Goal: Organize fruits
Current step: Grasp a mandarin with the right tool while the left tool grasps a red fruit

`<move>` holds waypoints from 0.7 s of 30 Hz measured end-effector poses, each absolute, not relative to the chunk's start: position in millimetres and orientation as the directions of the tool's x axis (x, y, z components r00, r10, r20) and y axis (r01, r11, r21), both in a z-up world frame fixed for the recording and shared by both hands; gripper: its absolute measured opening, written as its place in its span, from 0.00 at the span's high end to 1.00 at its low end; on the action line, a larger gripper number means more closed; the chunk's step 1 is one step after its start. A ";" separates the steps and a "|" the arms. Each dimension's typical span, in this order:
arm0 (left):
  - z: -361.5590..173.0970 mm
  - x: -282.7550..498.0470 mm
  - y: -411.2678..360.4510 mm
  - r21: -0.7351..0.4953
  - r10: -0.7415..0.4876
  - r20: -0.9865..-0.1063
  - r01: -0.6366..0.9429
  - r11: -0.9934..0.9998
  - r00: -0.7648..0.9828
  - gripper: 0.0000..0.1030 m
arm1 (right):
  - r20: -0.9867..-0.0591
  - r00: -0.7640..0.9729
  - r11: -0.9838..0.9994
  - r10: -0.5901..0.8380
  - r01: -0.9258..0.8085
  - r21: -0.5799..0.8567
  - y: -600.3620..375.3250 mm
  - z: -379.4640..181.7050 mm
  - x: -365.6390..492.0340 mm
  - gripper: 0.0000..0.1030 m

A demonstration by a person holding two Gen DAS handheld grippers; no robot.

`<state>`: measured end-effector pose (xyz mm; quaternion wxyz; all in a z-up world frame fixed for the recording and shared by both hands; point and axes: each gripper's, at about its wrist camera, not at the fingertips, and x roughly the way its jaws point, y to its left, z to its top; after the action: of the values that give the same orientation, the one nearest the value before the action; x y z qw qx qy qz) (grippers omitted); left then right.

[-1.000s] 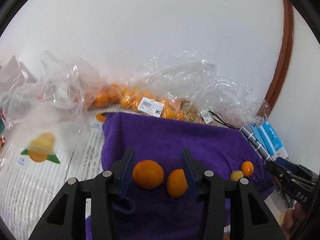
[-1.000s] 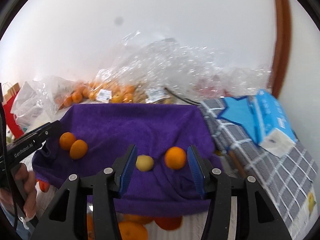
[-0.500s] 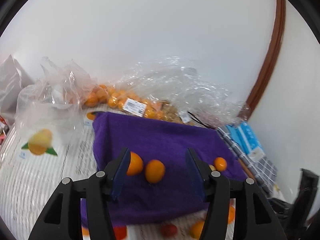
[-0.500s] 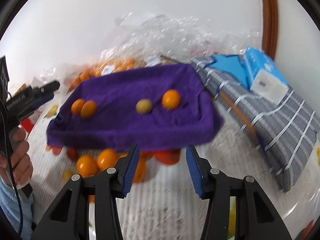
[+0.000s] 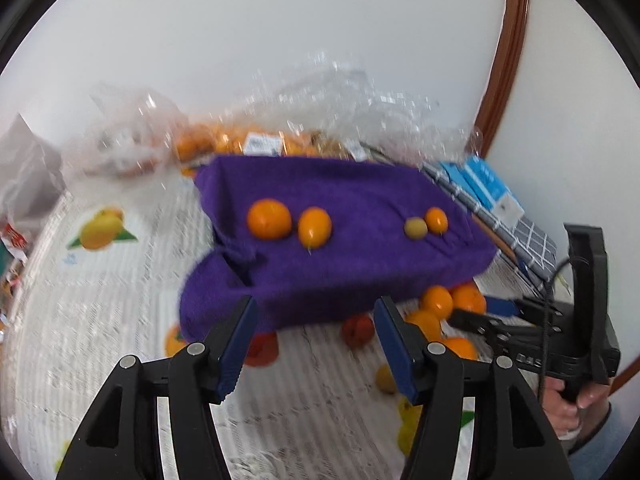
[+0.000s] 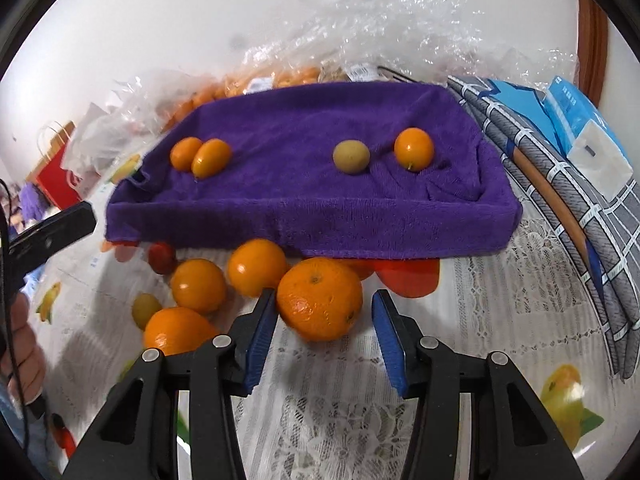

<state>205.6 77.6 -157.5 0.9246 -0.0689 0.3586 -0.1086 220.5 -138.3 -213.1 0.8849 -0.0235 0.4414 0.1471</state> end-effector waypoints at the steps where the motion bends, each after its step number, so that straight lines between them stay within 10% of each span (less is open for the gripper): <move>1: -160.6 209.7 74.4 -0.216 -0.267 -0.669 0.162 0.963 0.693 0.43 | -0.787 0.574 0.958 0.225 -0.279 0.070 -135.8 -213.2 221.1 0.55; 21: -195.9 238.4 40.3 -0.265 -0.322 -0.735 0.185 0.946 0.597 0.76 | -0.733 0.631 0.958 0.252 -0.269 0.098 -152.2 -206.6 206.5 0.59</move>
<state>238.4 40.3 -195.9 0.8899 -0.0805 0.4257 -0.1425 206.5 -152.2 -206.6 0.9031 -0.0101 0.4044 0.1443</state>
